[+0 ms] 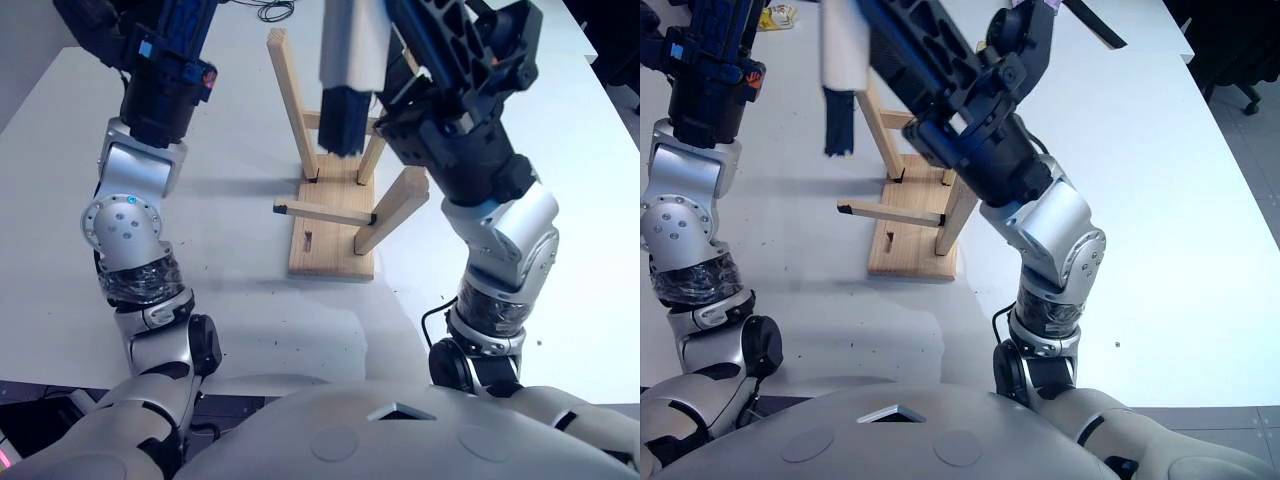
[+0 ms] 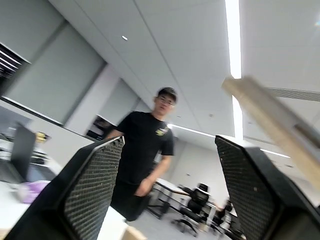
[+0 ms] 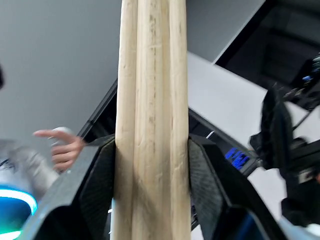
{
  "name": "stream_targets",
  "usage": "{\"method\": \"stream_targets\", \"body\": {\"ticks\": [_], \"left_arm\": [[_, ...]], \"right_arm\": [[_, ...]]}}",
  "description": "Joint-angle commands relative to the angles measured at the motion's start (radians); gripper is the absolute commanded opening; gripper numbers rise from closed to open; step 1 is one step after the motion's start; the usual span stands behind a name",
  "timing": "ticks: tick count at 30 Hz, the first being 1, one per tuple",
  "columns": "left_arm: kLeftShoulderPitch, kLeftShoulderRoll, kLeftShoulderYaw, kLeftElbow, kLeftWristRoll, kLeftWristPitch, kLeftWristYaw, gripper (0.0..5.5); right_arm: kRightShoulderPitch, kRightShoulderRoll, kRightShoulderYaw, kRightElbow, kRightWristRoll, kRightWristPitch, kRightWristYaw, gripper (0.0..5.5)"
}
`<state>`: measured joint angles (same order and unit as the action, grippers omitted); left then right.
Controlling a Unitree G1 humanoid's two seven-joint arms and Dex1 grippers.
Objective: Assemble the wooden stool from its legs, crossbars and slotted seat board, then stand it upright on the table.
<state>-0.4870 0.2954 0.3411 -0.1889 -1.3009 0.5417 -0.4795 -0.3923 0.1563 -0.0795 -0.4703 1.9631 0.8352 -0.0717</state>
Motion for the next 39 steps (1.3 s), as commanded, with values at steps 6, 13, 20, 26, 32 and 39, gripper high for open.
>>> {"method": "stream_targets", "body": {"ticks": [6, 13, 20, 26, 32, 39], "left_arm": [[0.199, -0.023, 0.129, -0.142, 0.047, -0.097, 0.122, 3.38], [0.452, -0.084, 0.205, -0.350, 0.112, -0.202, 0.247, 3.38], [0.568, -0.113, 0.210, -0.417, 0.117, -0.246, 0.294, 3.38], [0.623, -0.134, 0.210, -0.439, 0.122, -0.280, 0.316, 3.38], [0.658, -0.180, 0.209, -0.462, 0.132, -0.321, 0.331, 3.38], [0.647, -0.206, 0.200, -0.456, 0.140, -0.362, 0.335, 3.38]], "right_arm": [[-0.239, -0.580, -0.256, 0.279, -0.144, 0.022, 0.068, 2.07], [-0.091, -0.991, 0.016, 0.310, -0.684, 0.257, 0.128, 2.07], [0.168, -1.141, 0.397, 0.138, -1.363, 0.049, 0.120, 2.06], [0.195, -1.238, 0.639, 0.096, -2.113, -0.366, -0.033, 2.06], [0.151, -1.241, 0.848, 0.412, -2.652, -0.669, -0.243, 2.06], [0.102, -1.168, 0.954, 0.714, -2.886, -0.821, -0.344, 2.06]]}}
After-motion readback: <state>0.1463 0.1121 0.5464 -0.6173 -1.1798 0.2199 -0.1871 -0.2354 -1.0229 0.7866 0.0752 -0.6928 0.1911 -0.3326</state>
